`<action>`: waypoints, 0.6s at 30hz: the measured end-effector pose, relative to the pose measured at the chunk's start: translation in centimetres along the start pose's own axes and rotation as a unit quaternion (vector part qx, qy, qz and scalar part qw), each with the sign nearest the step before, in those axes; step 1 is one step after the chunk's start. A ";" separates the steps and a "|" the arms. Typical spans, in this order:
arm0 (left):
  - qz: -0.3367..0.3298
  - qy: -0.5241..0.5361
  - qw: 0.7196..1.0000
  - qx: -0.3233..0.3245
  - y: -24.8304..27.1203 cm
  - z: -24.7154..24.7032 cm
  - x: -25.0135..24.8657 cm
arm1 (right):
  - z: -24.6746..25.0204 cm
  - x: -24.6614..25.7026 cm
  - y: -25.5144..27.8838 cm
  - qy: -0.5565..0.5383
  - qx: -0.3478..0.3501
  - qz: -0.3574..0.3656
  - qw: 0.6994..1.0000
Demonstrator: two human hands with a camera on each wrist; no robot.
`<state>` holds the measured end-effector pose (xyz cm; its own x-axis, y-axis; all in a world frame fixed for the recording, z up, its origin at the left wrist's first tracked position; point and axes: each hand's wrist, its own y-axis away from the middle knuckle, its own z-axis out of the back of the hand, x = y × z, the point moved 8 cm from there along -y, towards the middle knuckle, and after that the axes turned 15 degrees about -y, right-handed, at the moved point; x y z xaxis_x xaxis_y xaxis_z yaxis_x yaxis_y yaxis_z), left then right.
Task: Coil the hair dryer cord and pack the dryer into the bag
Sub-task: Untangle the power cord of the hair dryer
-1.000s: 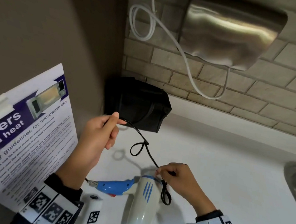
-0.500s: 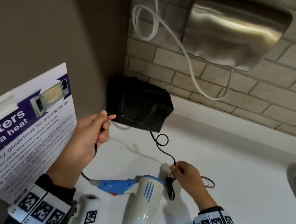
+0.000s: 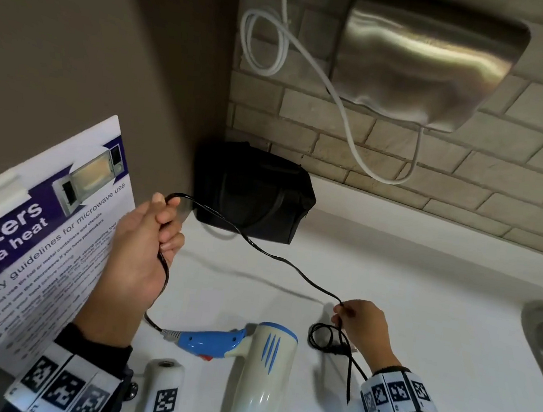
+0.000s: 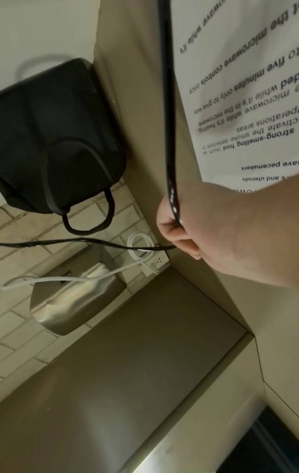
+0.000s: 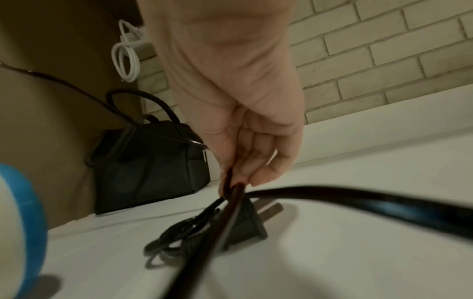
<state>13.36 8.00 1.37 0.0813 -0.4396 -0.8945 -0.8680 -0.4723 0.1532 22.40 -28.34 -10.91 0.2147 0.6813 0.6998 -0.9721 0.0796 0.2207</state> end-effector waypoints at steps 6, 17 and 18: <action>-0.037 -0.142 0.989 0.023 0.5 -1.0 1.2 | 0.2 1.9 -0.1 -0.017 -0.009 0.047 0.999; -0.031 -0.261 0.963 0.049 1.7 -3.1 4.3 | 1.0 15.8 9.5 -0.114 -0.016 0.347 0.931; -0.031 -0.265 0.962 0.049 1.8 -3.2 4.5 | 0.5 17.2 10.8 -0.100 0.003 0.379 0.920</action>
<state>13.75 2.78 -1.03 -0.1053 0.0511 -0.9931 -0.9136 -0.3995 0.0763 15.67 -16.18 3.84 -0.5116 0.3909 0.7651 -0.8488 -0.3680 -0.3796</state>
